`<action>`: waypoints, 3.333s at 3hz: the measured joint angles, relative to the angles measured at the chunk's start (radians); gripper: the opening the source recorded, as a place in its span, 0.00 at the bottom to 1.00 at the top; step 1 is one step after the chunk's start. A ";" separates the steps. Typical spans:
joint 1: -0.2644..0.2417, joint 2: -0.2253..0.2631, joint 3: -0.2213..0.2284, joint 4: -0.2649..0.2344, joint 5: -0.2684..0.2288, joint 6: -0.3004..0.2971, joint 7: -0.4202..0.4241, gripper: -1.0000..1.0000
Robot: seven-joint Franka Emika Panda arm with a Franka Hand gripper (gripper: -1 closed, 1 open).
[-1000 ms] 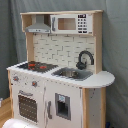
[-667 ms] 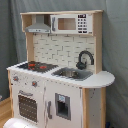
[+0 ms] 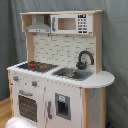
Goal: Play with the kitchen
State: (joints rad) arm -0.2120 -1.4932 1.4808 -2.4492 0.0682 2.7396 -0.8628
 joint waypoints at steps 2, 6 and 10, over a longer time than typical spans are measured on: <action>-0.016 0.000 -0.084 0.007 0.000 -0.019 -0.183 1.00; -0.067 0.053 -0.361 0.012 0.001 0.137 -0.427 1.00; -0.222 0.243 -0.538 0.089 0.001 0.283 -0.639 1.00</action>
State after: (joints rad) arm -0.4343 -1.2499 0.9432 -2.3598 0.0692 3.0226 -1.5021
